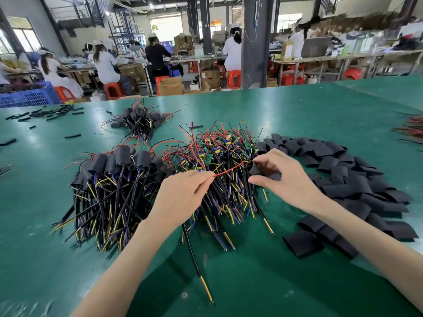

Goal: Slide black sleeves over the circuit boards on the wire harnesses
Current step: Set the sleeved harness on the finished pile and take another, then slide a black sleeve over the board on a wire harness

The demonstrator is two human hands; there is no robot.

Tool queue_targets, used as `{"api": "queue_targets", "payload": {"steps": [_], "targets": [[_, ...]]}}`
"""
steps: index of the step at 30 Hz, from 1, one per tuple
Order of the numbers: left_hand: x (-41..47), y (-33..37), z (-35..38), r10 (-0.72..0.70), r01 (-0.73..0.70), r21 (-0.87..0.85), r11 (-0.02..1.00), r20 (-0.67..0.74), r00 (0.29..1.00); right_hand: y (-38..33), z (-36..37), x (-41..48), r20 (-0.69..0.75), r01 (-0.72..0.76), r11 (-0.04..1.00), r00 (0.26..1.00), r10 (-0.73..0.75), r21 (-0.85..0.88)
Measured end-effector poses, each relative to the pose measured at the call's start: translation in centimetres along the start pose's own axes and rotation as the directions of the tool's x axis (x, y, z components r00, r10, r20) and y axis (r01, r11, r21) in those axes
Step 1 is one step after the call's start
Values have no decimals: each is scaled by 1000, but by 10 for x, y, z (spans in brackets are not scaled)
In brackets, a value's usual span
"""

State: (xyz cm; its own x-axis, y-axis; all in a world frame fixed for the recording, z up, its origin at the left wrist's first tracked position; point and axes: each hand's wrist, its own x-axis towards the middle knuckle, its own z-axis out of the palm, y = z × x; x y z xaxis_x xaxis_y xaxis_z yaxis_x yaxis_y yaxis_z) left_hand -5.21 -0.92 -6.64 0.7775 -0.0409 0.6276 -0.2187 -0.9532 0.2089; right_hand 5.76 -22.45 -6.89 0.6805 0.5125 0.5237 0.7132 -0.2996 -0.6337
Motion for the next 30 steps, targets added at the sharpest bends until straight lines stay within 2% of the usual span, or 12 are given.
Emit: {"api": "queue_targets", "payload": {"steps": [8,18,20,21,23,25,28,30], "targets": [[1,5,-2,124,-113,97,989,-106,987,-1,0,1,-48,45,999,998,-46,-22],[-1,-1,4,210,-203,90,975,-78,975,-2,-4,1,-33,66,997,997,-67,-32],[-1,-1,4,213,-207,86,975,-75,974,-5,-5,0,0,121,986,993,-121,-112],[-1,1,3,216,-210,75,975,-73,974,-5,-5,-1,17,175,963,984,-175,-206],[-2,5,3,219,-217,36,976,-69,973,-8,-3,-4,56,288,861,955,-293,-420],[-3,12,5,196,-197,-24,980,-39,980,-15,0,-7,102,369,751,920,-378,-548],[-7,28,10,67,-46,-260,964,72,995,-29,11,-13,190,469,652,871,-453,-596],[-12,37,16,-1,56,-468,882,116,993,-34,19,-19,219,497,655,859,-462,-569]]}}
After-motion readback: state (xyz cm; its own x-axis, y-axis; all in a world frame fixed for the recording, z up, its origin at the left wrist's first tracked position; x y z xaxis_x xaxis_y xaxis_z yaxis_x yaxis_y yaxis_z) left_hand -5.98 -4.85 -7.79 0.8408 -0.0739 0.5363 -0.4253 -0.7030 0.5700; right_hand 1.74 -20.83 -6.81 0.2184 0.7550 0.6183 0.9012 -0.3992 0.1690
